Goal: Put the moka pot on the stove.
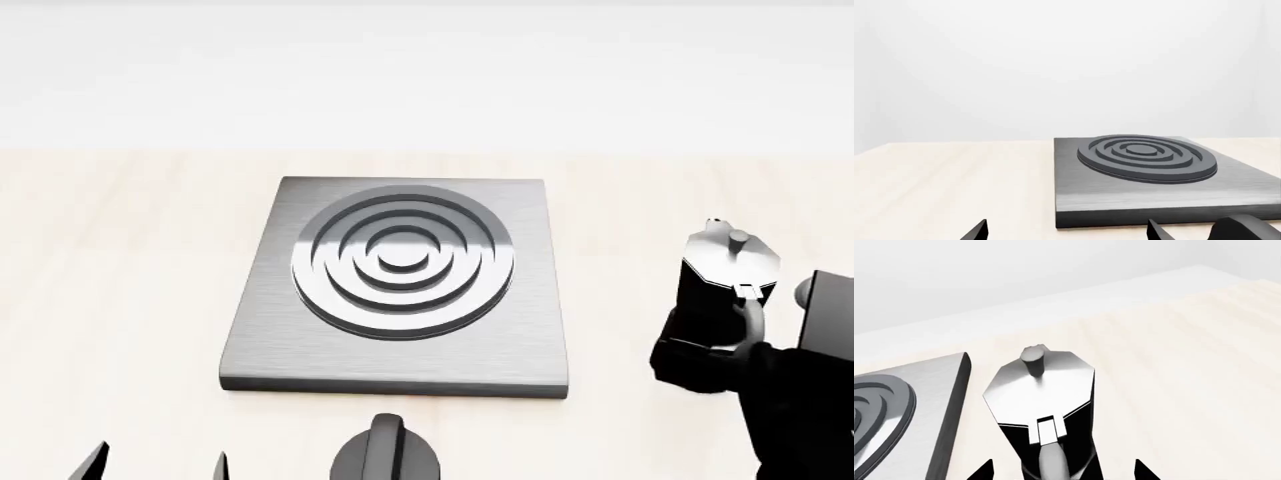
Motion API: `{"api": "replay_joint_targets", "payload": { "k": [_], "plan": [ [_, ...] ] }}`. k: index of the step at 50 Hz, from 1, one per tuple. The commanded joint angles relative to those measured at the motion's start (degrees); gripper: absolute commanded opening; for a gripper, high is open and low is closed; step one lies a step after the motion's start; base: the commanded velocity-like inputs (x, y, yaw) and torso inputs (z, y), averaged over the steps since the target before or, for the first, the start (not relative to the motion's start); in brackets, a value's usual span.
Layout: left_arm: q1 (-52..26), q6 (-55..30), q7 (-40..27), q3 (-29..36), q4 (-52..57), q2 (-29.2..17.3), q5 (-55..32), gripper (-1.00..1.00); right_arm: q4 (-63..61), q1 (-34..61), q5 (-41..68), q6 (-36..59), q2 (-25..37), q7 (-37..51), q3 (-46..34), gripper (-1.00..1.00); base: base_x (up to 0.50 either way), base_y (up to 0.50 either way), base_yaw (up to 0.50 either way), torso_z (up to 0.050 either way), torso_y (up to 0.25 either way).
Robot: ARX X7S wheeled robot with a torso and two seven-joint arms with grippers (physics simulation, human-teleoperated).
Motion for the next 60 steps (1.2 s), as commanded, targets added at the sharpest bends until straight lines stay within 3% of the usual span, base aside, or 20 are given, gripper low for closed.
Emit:
{"api": "replay_joint_targets", "payload": {
  "k": [1,8,9,22,33,49,60],
  "plan": [
    [-0.1,0.1,-0.2,0.2,-0.1,-0.1,0.0,1.00,2.8,0.7,-0.5,-1.3,-0.5,-0.7,-0.6,1.00,0.00,0.00,0.00,0.000,0.000],
    [-0.1,0.2,-0.3,0.3,-0.1,-0.1,0.0,1.00,3.1,1.1,-0.7,-1.1,-0.4,-1.6,-1.5,1.00,0.00,0.00,0.00,0.000,0.000],
    [-0.1,0.2,-0.3,0.3,-0.1,-0.2,-0.1,1.00,2.9,1.1,-0.7,-1.0,-0.4,-1.6,-1.5,-1.00,0.00,0.00,0.00,0.000,0.000],
    [-0.1,0.2,-0.5,0.5,-0.1,-0.3,-0.1,1.00,3.5,0.4,-1.0,-1.7,-0.5,-2.4,-2.3,-1.00,0.00,0.00,0.00,0.000,0.000],
    [-0.2,0.2,-0.6,0.7,-0.1,-0.4,-0.2,1.00,-6.4,1.3,-11.5,-10.3,-0.6,6.5,-7.2,-1.00,0.00,0.00,0.00,0.000,0.000],
    [-0.2,0.0,-0.8,1.0,0.0,-0.6,-0.4,1.00,-4.5,5.8,-12.2,-11.9,-3.0,3.7,-10.7,-1.00,0.00,0.00,0.00,0.000,0.001],
    [-0.3,0.1,-1.0,1.1,0.0,-0.6,-0.4,1.00,-1.9,14.2,-13.0,-10.5,-5.8,1.0,-14.2,-1.00,0.00,0.00,0.00,0.000,0.001]
  ]
}}
